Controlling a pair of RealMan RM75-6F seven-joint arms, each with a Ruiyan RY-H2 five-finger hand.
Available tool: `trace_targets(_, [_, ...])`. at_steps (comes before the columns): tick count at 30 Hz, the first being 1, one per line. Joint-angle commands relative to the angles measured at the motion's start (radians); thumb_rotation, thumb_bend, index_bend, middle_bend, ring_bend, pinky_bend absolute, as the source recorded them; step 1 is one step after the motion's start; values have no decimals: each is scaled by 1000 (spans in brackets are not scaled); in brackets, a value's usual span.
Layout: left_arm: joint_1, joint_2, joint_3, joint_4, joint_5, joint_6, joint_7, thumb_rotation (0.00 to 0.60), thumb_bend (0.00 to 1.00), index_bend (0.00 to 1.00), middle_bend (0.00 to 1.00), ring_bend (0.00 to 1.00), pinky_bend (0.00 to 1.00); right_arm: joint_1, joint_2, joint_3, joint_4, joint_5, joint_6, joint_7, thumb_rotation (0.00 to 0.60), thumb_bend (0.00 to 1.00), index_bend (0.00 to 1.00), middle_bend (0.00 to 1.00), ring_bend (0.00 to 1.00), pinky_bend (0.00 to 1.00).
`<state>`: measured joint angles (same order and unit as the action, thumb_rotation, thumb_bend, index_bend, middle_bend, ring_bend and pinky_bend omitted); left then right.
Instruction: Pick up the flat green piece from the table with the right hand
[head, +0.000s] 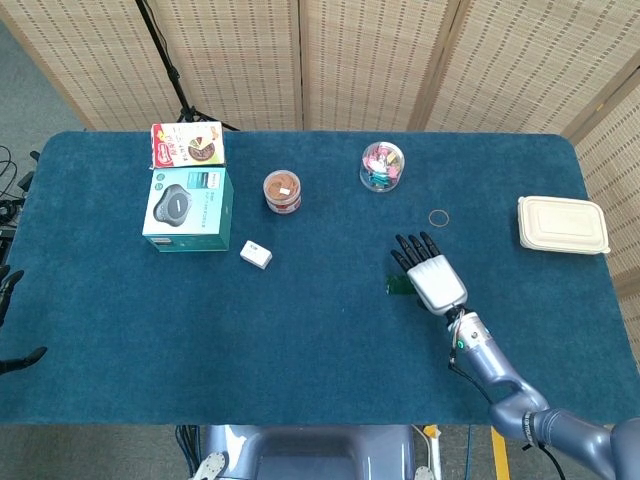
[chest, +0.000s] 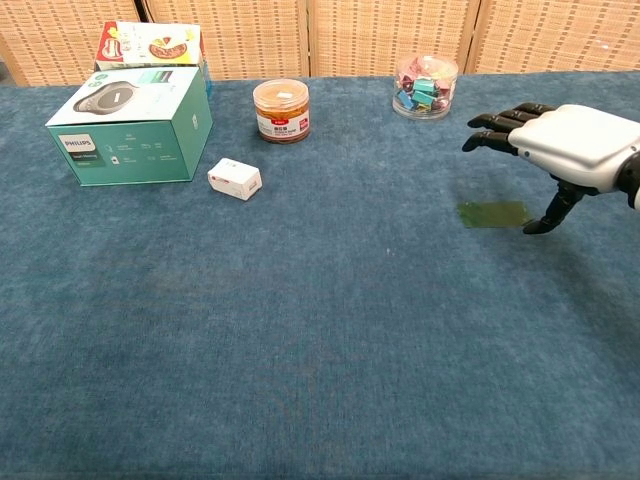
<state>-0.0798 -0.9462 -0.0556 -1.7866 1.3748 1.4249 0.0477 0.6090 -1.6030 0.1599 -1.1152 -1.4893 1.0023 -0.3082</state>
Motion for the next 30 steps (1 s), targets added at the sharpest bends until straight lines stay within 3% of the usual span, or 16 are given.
trace_targets(1, [-1, 0, -1, 0, -2, -1, 0, 600, 0, 0, 0, 0, 73, 6, -11, -2, 12, 8, -2, 1, 600, 0, 130, 0, 0, 0])
trace_targets(30, [-5, 4, -1, -2, -7, -9, -6, 600, 0, 0, 0, 0, 73, 51, -104, -17, 150, 43, 31, 0, 600, 0, 167, 0, 0, 0])
